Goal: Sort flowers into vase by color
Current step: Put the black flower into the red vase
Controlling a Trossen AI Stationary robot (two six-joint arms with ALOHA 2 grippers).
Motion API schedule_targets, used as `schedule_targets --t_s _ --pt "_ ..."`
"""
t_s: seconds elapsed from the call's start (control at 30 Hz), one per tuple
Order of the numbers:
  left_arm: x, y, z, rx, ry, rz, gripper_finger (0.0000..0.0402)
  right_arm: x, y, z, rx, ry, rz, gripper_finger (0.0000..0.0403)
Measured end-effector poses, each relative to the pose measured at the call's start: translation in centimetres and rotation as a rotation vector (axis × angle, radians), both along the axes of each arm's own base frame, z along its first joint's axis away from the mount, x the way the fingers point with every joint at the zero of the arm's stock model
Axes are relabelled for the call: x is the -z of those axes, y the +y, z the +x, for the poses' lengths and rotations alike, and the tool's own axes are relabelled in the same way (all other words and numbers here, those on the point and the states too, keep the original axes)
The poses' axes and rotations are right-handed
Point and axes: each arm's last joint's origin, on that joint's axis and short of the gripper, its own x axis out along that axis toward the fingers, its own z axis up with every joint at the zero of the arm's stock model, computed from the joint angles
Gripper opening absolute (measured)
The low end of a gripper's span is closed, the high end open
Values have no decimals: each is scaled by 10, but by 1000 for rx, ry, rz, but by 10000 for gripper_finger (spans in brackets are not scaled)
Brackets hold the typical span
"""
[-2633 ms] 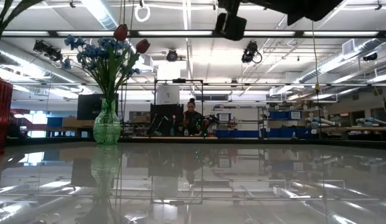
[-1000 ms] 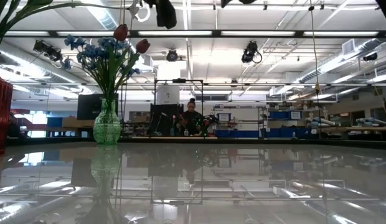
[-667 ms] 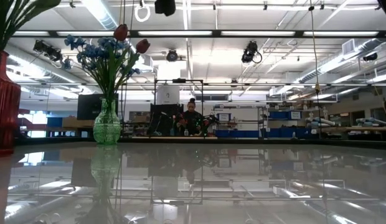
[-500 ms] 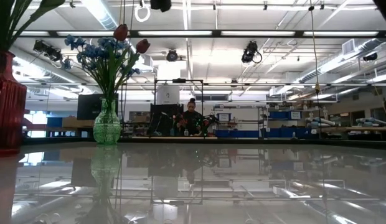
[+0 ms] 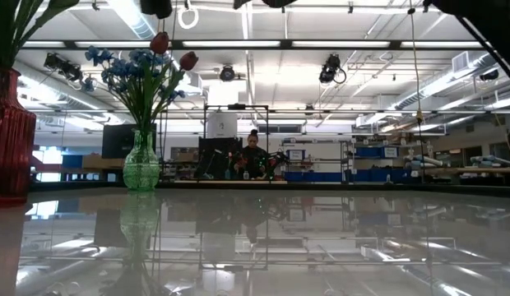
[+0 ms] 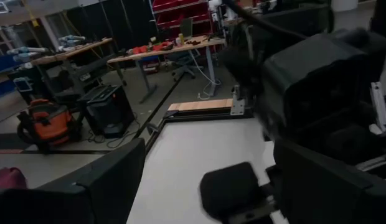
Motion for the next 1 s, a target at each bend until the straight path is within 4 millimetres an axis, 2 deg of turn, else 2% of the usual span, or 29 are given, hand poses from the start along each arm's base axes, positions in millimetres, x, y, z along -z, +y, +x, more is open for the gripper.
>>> schedule_targets --t_s 0.17,0.53,0.7,1.0 --pt "0 0 0 0 -2 0 359 0 0 10 -32 10 8 133" --pt "0 0 0 -5 -15 -39 359 3 -2 10 -28 46 20 10" --pt "-1 0 0 1 -26 -53 359 3 -3 11 -14 54 30 7" --pt "-16 2 -8 10 -183 -119 359 10 -5 11 31 138 41 3"
